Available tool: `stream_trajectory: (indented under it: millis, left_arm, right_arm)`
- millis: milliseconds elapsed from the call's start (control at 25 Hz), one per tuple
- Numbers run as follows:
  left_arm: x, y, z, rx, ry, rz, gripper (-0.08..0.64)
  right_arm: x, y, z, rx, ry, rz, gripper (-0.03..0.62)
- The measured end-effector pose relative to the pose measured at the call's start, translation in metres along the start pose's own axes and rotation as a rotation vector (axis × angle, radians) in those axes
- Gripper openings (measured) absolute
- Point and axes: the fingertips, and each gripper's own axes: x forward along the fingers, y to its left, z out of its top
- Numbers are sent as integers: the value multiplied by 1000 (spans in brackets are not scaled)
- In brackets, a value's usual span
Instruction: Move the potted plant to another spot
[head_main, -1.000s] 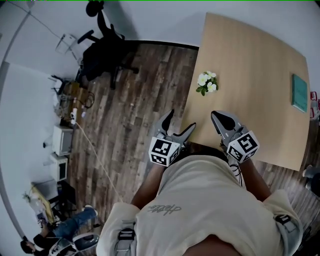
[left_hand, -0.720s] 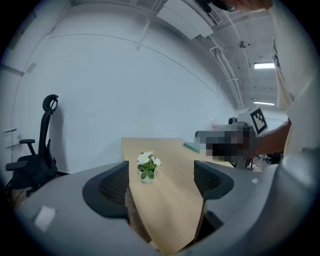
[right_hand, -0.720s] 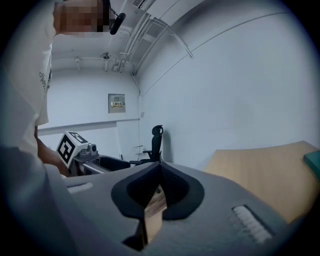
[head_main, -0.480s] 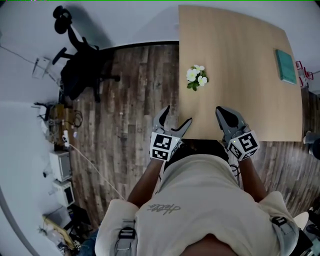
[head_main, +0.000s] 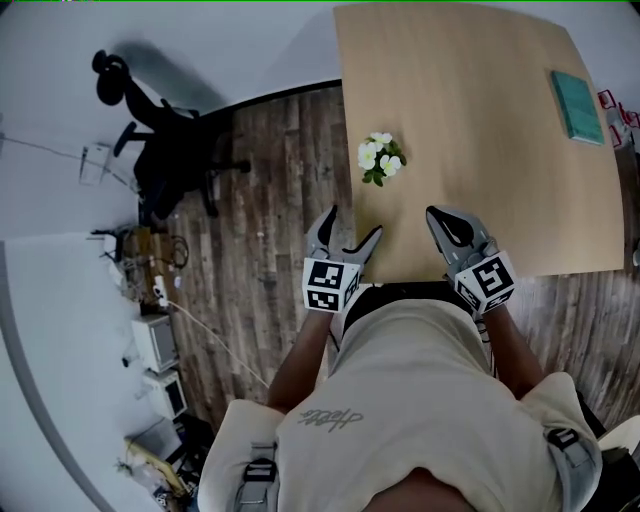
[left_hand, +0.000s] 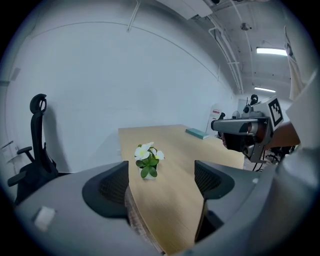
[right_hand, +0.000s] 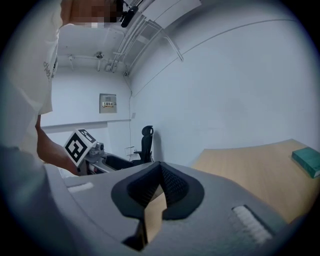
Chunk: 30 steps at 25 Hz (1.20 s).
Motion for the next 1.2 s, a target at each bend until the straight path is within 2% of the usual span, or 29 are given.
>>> stream_trajectory:
  millis: [360,560,800,1200]
  left_arm:
    - [49,5,-23,1,99,51,436]
    - [71,11,-30,6,135,82,436]
    - [99,24,-38,22,168,90,435]
    - [132,34,-49,0,207,81,440]
  right_arm:
    - [-4,-25,-33,31,33,41,2]
    - [-14,-51,-56,81,73,17,2]
    - [-8,-69,-70,105,95,3,2]
    - [-5,-80,-86,137,125,-9,2]
